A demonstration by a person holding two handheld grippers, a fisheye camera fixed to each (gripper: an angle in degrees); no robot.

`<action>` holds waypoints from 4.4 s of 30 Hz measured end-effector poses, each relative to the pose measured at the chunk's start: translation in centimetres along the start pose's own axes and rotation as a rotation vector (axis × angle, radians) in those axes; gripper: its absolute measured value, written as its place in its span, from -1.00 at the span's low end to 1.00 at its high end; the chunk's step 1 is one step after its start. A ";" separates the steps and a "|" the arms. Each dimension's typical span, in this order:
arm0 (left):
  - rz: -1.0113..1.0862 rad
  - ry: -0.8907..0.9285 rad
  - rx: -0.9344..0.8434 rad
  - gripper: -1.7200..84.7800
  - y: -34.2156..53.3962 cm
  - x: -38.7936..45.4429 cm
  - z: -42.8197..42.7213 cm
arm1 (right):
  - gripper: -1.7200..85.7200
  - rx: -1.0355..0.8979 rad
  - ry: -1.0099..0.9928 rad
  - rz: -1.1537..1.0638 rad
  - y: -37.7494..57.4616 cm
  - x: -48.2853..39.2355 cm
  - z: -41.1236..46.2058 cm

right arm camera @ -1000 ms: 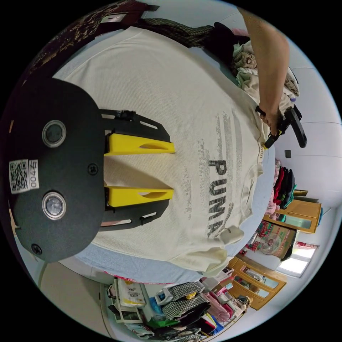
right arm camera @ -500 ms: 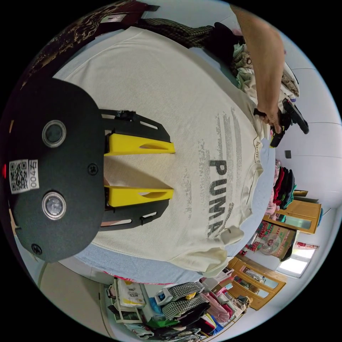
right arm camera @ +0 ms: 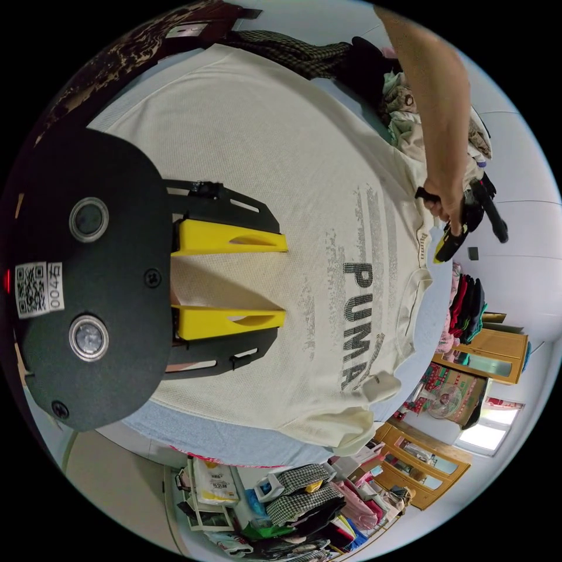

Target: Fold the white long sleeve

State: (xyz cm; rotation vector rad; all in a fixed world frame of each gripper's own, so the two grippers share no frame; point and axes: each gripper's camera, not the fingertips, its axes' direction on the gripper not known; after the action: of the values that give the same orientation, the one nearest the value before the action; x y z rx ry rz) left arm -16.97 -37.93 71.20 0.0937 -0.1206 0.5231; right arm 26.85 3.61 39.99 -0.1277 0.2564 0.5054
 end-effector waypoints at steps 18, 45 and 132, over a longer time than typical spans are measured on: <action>-0.055 0.078 -0.044 -0.78 18.8 0.4 -7.2 | -0.65 -0.001 -0.005 0.004 -1.5 4.2 -1.1; -0.095 0.001 0.018 -0.93 26.4 1.8 -7.6 | -0.80 0.141 -0.151 -0.040 -9.6 25.4 -7.5; -0.113 0.019 0.017 -0.93 30.0 3.7 -10.6 | -0.62 0.063 -0.185 0.051 -21.4 52.9 -2.6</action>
State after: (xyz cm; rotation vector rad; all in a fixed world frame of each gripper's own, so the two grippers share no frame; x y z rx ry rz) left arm -27.94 -9.02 62.94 0.1111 -0.0914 0.4126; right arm 81.48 9.00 24.27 -0.0131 0.0942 0.5554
